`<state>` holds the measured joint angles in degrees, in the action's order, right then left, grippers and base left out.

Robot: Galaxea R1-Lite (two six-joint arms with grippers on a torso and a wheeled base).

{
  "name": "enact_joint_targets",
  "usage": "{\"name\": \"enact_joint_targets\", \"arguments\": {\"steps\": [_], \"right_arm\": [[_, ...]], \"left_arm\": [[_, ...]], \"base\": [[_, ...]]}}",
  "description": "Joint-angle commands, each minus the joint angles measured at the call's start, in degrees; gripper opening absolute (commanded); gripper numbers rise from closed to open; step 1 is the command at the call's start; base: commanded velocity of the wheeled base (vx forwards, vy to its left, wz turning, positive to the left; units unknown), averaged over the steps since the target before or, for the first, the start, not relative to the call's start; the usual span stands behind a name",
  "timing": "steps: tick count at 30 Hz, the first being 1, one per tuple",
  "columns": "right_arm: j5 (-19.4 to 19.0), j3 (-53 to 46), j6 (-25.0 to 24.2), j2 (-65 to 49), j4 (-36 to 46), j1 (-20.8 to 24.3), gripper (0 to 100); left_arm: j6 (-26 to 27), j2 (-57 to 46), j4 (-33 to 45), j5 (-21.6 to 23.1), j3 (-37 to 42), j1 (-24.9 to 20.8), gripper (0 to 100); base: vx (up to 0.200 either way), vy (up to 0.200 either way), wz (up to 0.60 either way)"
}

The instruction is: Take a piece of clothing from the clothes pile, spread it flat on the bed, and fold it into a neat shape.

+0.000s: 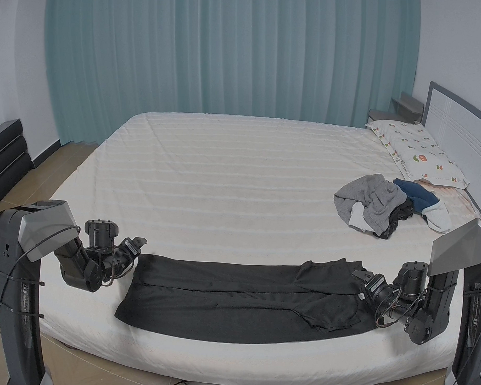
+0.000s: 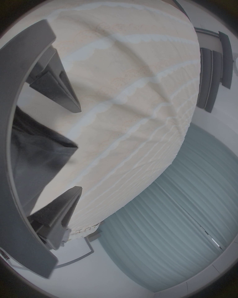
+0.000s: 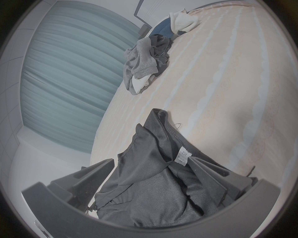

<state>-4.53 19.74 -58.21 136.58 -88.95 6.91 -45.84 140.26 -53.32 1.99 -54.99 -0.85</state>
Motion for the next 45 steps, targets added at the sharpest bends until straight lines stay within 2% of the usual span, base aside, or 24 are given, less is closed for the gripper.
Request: {"name": "enact_joint_targets", "arguments": {"steps": [1, 4, 9, 20, 26, 38, 39, 45], "right_arm": [[0.0, 0.0, -0.1, -0.1, -0.6, 0.0, 100], [0.0, -0.1, -0.1, 0.0, -0.6, 0.0, 100], [0.0, -0.1, 0.0, 0.1, -0.6, 0.1, 100], [0.0, -0.1, 0.0, 0.1, -0.6, 0.1, 100], [-0.1, -0.2, 0.0, 0.1, -0.6, 0.1, 100], [0.0, -0.4, -0.1, -0.1, -0.6, 0.6, 100], [0.0, -0.4, -0.1, -0.1, -0.6, 0.6, 100], [0.0, -0.5, -0.1, -0.2, -0.6, 0.6, 100]], "left_arm": [[1.8, -5.6, -0.2, 8.2, 6.8, 0.2, 100], [6.9, -6.7, -0.3, 12.5, 9.9, 0.3, 100], [13.3, -6.0, -0.3, 12.6, 11.0, -0.1, 100], [15.3, -5.1, 0.1, 12.5, 11.9, -0.6, 100], [20.4, -4.2, -0.3, 12.4, 14.0, -0.7, 100], [21.1, -3.9, -0.5, 12.3, 14.8, -1.5, 100], [21.1, -4.0, -0.6, 12.3, 14.9, -1.5, 0], [21.0, -4.5, -4.2, 12.3, 16.8, -1.4, 0]], "base": [[0.0, 0.0, 0.0], [0.0, 0.0, 0.0], [0.0, 0.0, 0.0], [0.0, 0.0, 0.0], [0.0, 0.0, 0.0], [0.0, 0.0, 0.0], [0.0, 0.0, 0.0], [0.0, 0.0, 0.0]]}}
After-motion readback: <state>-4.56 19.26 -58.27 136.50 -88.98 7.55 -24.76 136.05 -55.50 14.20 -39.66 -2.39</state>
